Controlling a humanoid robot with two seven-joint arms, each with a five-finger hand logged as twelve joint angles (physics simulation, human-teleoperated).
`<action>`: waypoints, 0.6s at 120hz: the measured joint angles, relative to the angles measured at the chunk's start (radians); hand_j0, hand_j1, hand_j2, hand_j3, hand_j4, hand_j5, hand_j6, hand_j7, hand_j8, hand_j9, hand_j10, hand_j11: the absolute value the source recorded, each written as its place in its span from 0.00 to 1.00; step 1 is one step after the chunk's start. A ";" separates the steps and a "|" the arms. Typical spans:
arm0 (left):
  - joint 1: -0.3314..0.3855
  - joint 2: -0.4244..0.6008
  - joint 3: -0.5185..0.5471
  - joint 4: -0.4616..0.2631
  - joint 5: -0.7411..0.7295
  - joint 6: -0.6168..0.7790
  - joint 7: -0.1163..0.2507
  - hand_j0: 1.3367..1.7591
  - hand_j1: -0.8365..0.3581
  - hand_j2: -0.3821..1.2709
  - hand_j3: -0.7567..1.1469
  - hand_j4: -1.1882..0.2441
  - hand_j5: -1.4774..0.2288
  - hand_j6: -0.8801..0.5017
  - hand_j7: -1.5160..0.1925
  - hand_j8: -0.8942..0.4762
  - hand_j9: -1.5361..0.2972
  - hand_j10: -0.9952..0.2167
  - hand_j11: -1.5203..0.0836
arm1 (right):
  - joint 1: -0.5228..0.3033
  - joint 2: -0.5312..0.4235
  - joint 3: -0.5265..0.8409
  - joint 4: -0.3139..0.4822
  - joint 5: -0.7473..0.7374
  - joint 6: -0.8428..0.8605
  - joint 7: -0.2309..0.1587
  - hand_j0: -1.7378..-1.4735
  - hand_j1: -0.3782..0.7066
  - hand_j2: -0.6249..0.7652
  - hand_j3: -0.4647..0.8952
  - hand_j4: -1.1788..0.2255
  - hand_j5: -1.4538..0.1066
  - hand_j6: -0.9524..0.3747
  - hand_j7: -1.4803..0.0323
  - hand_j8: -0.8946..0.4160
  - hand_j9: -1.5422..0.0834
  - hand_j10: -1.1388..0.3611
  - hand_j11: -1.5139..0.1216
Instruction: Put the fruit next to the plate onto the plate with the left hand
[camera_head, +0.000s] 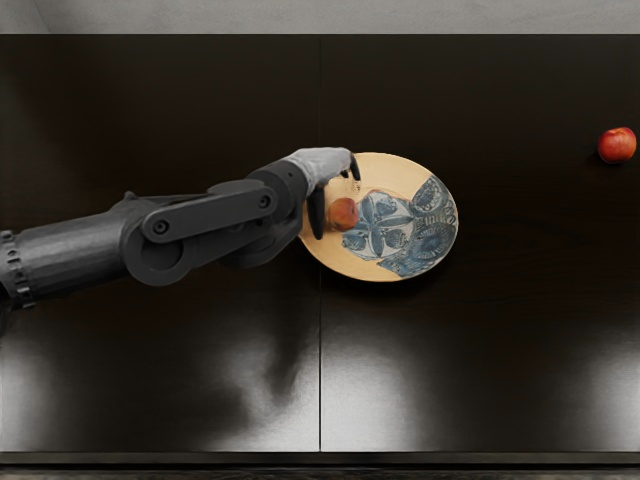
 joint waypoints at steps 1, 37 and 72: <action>-0.001 0.007 -0.001 -0.004 -0.001 0.000 0.000 0.76 0.73 0.30 0.40 0.60 0.61 0.46 0.63 0.47 0.60 0.55 0.67 | 0.000 0.000 0.000 0.000 0.000 0.000 0.000 0.30 0.03 0.45 0.34 0.84 0.93 0.72 0.98 0.68 0.95 0.76 0.93; -0.019 0.510 -0.183 -0.335 -0.440 -0.251 0.000 0.76 0.90 0.25 0.40 0.75 0.78 0.57 0.80 0.58 0.76 0.73 0.86 | 0.000 0.000 0.000 0.000 0.000 0.000 0.000 0.30 0.03 0.45 0.34 0.84 0.93 0.72 0.98 0.68 0.95 0.76 0.93; 0.006 0.842 -0.246 -0.371 -1.041 -0.606 0.000 0.76 0.96 0.24 0.40 0.80 0.83 0.61 0.85 0.62 0.81 0.79 0.91 | 0.000 0.000 0.000 0.000 0.000 0.000 0.000 0.30 0.03 0.45 0.34 0.84 0.93 0.72 0.98 0.68 0.95 0.76 0.93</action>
